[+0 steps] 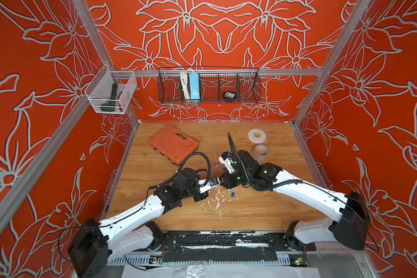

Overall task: Insert stoppers into test tubes
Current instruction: Pick up the test tube at the center of the board.

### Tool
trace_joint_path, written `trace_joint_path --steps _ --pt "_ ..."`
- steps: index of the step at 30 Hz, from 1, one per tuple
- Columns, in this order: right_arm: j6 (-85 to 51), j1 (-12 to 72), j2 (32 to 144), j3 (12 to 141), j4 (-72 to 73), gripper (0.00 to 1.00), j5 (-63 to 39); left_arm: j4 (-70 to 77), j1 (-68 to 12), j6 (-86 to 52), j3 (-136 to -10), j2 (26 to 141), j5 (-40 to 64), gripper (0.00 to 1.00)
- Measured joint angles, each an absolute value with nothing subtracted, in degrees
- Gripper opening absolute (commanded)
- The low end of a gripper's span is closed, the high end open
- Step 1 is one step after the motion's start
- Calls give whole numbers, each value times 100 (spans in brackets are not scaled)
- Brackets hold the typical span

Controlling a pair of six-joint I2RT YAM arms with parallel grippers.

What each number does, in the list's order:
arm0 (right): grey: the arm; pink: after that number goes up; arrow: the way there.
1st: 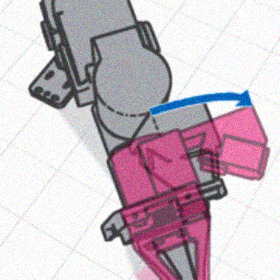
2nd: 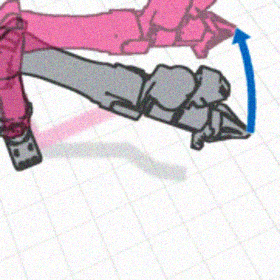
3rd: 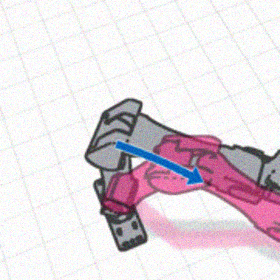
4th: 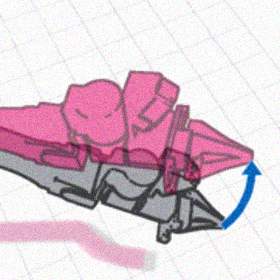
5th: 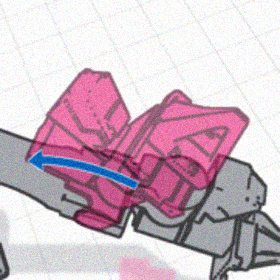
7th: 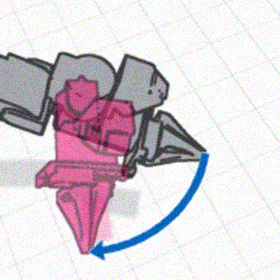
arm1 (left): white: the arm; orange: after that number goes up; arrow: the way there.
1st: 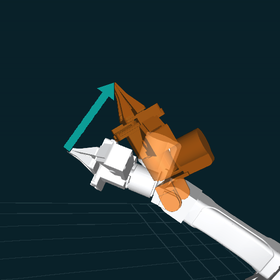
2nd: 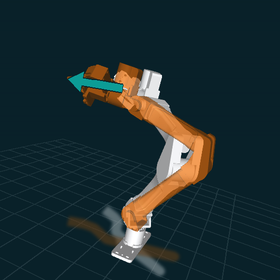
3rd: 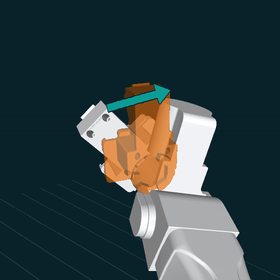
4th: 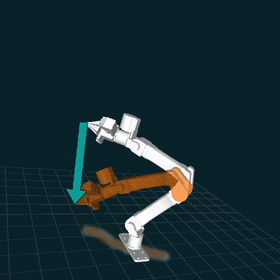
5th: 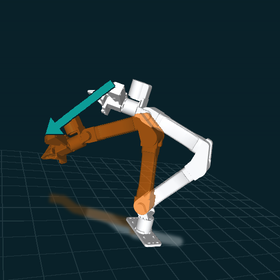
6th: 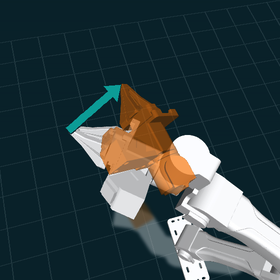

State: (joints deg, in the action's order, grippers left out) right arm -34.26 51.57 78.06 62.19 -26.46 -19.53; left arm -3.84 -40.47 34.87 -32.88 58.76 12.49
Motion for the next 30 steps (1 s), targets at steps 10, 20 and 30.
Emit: trace_joint_path --steps 10,20,30 --pt "-3516 5140 7448 6211 -2582 10 -1844 -180 -4051 3417 -3072 5527 993 49" --pt "-3454 4838 6305 6027 -2864 9 -2322 683 -4051 3566 -2443 4412 1459 56" --pt "-3376 4619 6007 6023 -3232 9 -2683 919 -4051 3568 -2639 4364 2032 60"
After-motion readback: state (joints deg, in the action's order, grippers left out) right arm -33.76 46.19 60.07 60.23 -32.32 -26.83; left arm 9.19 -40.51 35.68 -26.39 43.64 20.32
